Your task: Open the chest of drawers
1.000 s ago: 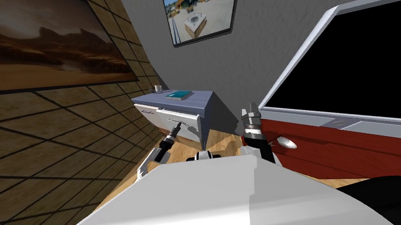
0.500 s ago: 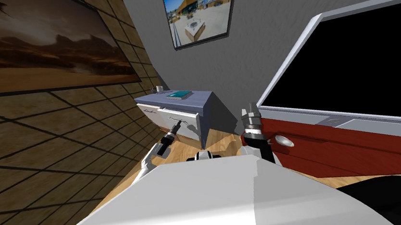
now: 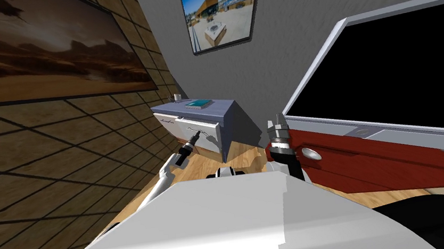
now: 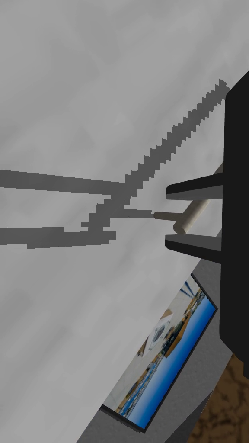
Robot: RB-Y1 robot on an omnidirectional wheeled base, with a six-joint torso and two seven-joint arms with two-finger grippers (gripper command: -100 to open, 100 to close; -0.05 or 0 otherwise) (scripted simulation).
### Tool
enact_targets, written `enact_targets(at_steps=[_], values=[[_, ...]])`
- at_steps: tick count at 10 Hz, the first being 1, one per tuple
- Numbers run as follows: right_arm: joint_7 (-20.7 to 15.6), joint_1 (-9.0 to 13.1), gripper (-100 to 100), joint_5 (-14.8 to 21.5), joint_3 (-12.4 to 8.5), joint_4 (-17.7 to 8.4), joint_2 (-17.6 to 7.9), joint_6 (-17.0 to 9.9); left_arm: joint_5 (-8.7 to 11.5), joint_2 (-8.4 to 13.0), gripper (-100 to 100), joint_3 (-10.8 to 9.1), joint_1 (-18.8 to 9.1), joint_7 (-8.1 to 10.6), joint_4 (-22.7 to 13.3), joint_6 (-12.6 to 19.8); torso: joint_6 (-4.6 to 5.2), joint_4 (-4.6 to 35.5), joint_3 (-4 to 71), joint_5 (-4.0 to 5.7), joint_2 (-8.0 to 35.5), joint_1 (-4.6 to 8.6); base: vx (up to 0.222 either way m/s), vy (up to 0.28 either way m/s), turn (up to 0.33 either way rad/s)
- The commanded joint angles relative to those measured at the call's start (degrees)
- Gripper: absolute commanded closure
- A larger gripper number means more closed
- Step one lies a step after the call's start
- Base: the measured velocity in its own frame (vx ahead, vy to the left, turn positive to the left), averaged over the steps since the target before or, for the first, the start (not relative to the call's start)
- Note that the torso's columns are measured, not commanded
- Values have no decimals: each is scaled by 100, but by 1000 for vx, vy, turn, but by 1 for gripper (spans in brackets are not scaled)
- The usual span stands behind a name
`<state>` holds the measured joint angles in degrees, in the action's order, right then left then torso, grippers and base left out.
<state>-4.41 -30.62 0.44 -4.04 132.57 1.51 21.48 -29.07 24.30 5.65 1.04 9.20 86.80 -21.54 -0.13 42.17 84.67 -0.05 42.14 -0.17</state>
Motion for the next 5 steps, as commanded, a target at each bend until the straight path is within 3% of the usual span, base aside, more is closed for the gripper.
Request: enact_targets(at_steps=[1, 2, 3, 5], values=[[0, 0, 0, 0, 0, 0, 0, 0, -114, 15, 100, -68, -385, 154, -461, -88, 3, 12, -12, 2, 16, 1, -61, -18, -1], [0, 0, 0, 0, 0, 0, 0, 0, -114, 15, 100, -68, -385, 154, -603, -88, 4, 9, -6, 2, 4, 2, -15, -8, -8], [0, -1, 0, 0, 0, 0, 0, 0, -352, 21, 100, -204, -677, 425, -803, -323, 2, -6, 6, -2, -16, -3, -105, -15, 42], [0, 0, 0, 0, 0, 0, 0, 0, -352, 21, 100, -204, -935, 425, -1169, -323, -4, 19, -13, 5, 18, -2, -85, -28, 17]])
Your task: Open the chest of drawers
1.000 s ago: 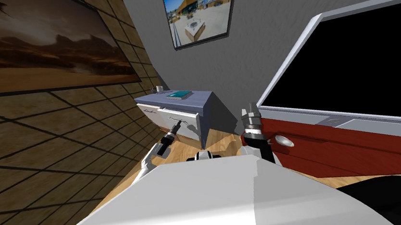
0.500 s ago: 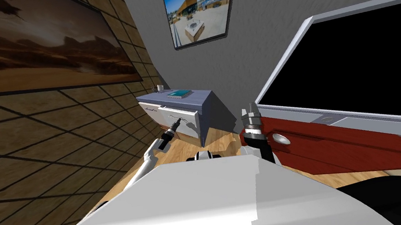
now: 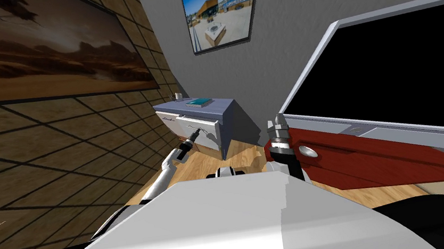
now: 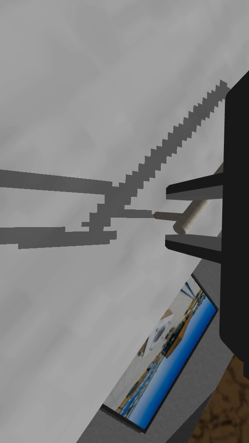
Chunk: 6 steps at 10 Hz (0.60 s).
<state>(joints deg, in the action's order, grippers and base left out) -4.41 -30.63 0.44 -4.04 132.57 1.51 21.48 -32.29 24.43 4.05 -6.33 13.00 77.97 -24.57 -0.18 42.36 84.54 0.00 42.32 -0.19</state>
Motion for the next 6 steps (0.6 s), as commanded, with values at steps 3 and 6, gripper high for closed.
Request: enact_targets(at_steps=[3, 6], values=[[0, 0, 0, 0, 0, 0, 0, 0, -268, 14, 100, -180, -609, 316, -729, -255, -5, -3, 4, 0, -1, -4, -81, -22, 23], [0, -1, 0, 0, 0, 0, 0, 0, -505, 20, 100, -315, -1011, 587, -1277, -491, -1, -2, 8, 1, -15, 0, -58, -20, 16]])
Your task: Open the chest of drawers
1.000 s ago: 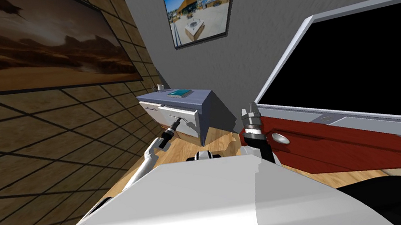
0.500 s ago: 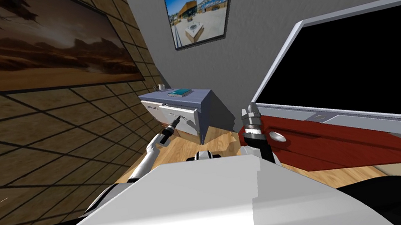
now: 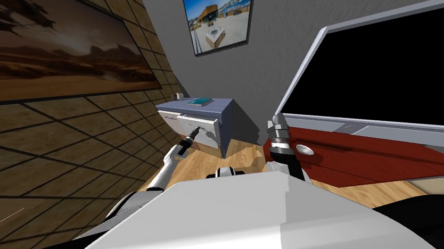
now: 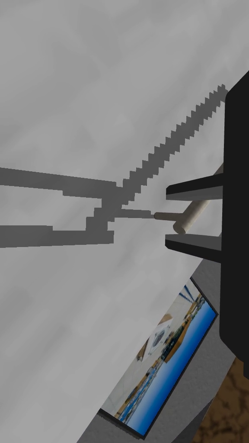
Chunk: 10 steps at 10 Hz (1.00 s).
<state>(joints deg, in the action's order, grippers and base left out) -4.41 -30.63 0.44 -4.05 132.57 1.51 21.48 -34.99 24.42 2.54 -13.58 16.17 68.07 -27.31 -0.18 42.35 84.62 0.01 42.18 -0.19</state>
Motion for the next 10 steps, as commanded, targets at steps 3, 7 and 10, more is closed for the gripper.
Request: enact_targets(at_steps=[3, 7, 10], values=[[0, 0, 0, 0, 0, 0, 0, 0, -236, 21, 100, -164, -571, 270, -762, -217, 7, 24, -19, 8, 30, 10, -65, -12, 7], [0, 0, 0, 0, 0, 0, 0, 0, -473, 27, 100, -300, -1120, 541, -1439, -452, 7, 28, -22, 11, 35, 17, -76, -16, 22], [0, 1, 0, 0, 0, 0, 0, 0, -711, 33, 100, -436, -1670, 812, -2117, -687, 4, 29, -33, 10, 55, 21, -90, -16, 30]])
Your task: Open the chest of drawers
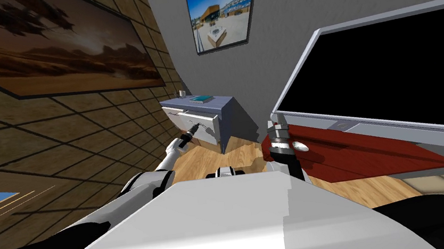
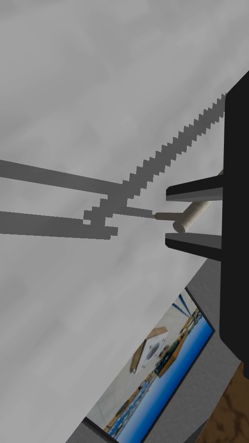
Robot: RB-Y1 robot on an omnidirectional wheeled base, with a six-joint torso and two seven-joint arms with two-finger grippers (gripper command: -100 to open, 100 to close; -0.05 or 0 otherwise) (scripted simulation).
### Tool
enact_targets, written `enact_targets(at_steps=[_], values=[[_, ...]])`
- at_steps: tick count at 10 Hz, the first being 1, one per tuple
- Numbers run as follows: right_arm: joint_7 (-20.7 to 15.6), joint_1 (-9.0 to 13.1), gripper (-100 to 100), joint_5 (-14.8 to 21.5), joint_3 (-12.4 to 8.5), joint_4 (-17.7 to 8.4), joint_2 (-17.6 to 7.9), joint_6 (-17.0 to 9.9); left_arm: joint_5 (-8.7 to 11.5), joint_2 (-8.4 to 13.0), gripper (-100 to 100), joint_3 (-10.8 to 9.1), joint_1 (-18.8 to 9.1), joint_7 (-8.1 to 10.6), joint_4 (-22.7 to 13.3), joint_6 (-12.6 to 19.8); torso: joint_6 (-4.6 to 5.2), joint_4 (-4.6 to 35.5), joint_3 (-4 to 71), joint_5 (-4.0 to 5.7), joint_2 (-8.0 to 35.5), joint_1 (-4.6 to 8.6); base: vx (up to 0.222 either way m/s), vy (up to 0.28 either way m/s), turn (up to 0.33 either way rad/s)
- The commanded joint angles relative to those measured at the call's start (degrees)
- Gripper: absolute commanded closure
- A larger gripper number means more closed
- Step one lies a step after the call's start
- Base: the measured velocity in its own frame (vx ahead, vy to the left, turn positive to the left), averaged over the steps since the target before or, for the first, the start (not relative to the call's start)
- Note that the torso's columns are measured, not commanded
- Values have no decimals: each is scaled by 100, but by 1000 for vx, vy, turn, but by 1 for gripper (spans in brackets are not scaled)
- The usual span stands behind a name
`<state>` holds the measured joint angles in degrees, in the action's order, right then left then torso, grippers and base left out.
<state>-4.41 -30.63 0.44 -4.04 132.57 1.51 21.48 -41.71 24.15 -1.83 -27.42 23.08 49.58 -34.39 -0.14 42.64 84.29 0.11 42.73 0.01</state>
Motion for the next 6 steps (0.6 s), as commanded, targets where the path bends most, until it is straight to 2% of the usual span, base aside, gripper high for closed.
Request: enact_targets(at_steps=[1, 2, 5, 6], values=[[0, 0, 0, 0, 0, 0, 0, 0, -22, 9, 100, -19, -200, 14, -299, -59, 7, 4, 5, 4, -11, 7, -19, -7, 3], [0, -1, 0, 0, 0, 0, 0, 0, -66, 73, 100, -21, -224, 125, -290, -110, 13, -6, 12, 2, -22, 11, -109, 17, 64], [0, 1, 0, 0, -1, 0, -1, 0, -117, 150, 100, -25, -246, 254, -226, -182, 6, 2, -5, -1, 7, -2, -157, 47, 56], [0, 1, 0, 0, -1, 0, -1, 0, -115, 119, 100, 3, -192, 221, -263, -155, 3, 13, -5, 5, 7, 3, -77, 26, 8]])
